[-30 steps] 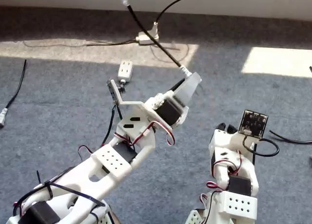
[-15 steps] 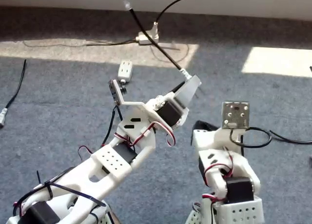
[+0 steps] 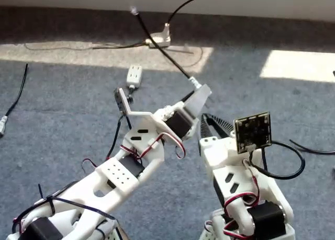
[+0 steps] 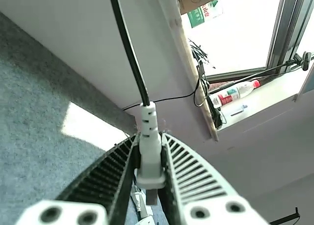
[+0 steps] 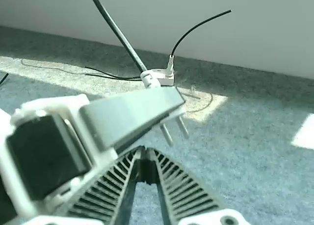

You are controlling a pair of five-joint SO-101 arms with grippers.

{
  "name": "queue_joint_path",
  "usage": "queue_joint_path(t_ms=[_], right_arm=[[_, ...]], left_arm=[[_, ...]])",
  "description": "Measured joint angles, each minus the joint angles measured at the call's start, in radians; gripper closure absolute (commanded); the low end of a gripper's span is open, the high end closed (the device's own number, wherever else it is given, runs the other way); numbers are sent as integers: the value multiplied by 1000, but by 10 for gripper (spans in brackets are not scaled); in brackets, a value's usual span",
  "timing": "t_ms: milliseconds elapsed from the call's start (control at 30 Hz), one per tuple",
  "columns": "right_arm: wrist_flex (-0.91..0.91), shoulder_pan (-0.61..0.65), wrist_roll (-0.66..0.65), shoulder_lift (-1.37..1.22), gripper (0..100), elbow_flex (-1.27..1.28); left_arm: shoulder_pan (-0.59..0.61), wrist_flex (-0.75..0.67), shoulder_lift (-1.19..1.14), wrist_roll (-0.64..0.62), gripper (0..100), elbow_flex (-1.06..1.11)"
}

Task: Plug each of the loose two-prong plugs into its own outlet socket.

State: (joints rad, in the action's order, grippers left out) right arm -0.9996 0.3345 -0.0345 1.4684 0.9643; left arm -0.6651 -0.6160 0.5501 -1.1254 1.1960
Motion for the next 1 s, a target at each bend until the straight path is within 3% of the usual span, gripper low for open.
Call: queue_joint_path(t_ms=[267, 433, 700, 867, 1000], right_arm=[[173, -69, -3, -129, 980, 87], [189, -115, -2, -222, 980, 84], [-187, -150, -2, -313, 980, -158], [-436, -121, -3, -497, 980, -342], [-517, -123, -3, -692, 980, -466]], left_arm=[[-25, 2, -2, 0, 995, 6], [-26, 2, -3, 5, 995, 8], [-37, 2, -3, 5, 995, 8], [-35, 2, -2, 2, 995, 6], [-35, 2, -2, 2, 995, 6]])
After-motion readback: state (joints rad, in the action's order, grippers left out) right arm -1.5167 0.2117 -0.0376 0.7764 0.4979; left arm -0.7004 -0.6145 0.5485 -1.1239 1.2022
